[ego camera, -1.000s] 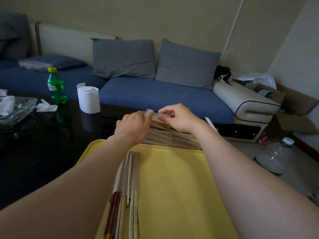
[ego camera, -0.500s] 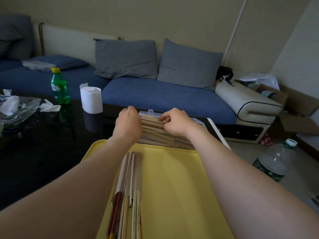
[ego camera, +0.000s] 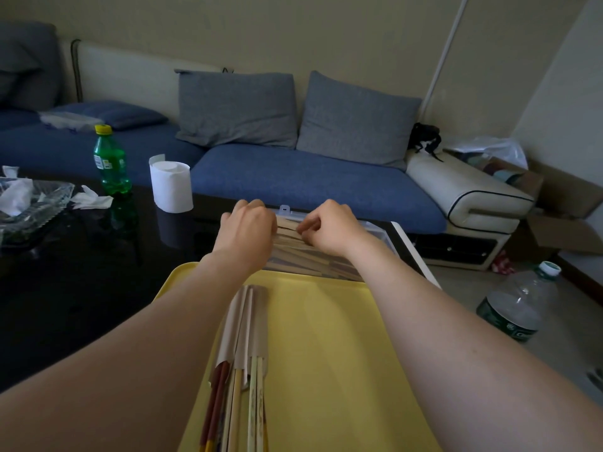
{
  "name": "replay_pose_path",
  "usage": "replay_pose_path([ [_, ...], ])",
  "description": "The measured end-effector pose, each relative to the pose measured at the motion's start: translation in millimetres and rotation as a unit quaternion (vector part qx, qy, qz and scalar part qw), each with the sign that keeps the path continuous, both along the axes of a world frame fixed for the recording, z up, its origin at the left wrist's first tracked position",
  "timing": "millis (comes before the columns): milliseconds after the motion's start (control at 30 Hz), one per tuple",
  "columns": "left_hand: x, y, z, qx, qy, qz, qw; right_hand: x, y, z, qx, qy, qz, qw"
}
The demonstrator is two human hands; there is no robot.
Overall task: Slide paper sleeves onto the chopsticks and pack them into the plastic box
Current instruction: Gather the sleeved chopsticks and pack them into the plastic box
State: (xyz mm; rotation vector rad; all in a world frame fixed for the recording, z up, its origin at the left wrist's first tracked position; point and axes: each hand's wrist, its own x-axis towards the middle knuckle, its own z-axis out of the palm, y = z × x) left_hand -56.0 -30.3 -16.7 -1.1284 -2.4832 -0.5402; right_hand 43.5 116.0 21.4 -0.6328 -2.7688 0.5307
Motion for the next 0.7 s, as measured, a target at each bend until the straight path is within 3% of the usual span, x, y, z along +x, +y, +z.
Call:
replay_pose_path([
  [100, 1, -1, -1, 0.004, -0.018, -0.007, 1.0, -5, -11, -3, 0.036, -0.023, -0.01, 0.999],
  [233, 0, -11, 0, 0.087, -0.132, -0.03, 0.987, -2, -14, -7, 0.034, -0.062, 0.005, 0.998],
  [367, 3, -16, 3, 0.109, -0.099, -0.065, 0.987, 14, -21, 1, 0.035, -0.018, 0.005, 0.999],
  [433, 6, -17, 4, 0.088, -0.076, -0.065, 0.991, 21, -27, 5, 0.051, -0.017, 0.006, 0.999],
  [567, 10, -24, 5, -0.005, -0.04, -0.053, 0.998, 29, -40, 4, 0.054, -0.103, 0.016, 0.993],
  [700, 15, -25, 8, -0.059, -0.069, -0.04, 0.995, 38, -55, 3, 0.099, -0.111, 0.01, 0.989],
])
